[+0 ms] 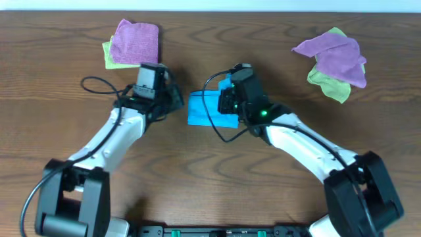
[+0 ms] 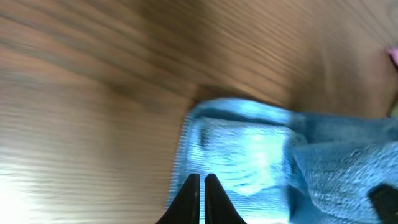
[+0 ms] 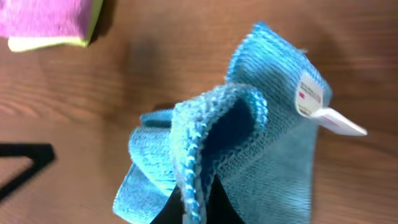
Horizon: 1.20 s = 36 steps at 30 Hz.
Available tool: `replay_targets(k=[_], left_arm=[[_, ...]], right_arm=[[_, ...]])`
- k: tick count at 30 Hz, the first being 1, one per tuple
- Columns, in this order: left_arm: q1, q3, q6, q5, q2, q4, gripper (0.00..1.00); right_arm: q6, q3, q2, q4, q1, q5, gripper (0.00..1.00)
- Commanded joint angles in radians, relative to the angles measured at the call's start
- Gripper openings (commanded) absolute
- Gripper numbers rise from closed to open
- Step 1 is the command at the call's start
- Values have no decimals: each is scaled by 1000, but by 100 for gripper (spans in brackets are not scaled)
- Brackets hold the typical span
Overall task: Fold the cloth
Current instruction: 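Fold the strip in half, bringing the right gripper toward the left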
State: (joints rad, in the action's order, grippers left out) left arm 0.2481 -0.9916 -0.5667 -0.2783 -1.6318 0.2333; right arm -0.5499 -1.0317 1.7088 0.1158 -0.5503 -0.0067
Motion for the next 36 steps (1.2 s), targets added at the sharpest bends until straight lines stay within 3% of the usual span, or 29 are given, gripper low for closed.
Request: replay_targets(k=[1, 28, 36], left_arm=[[-29, 5, 51, 54, 34, 32, 6], [-93, 5, 66, 72, 45, 110, 6], [-93, 5, 66, 77, 45, 109, 6]], right_arm=[[17, -37, 31, 1, -29, 1, 1], [16, -92, 177, -23, -99, -25, 1], [16, -95, 190, -45, -114, -50, 9]])
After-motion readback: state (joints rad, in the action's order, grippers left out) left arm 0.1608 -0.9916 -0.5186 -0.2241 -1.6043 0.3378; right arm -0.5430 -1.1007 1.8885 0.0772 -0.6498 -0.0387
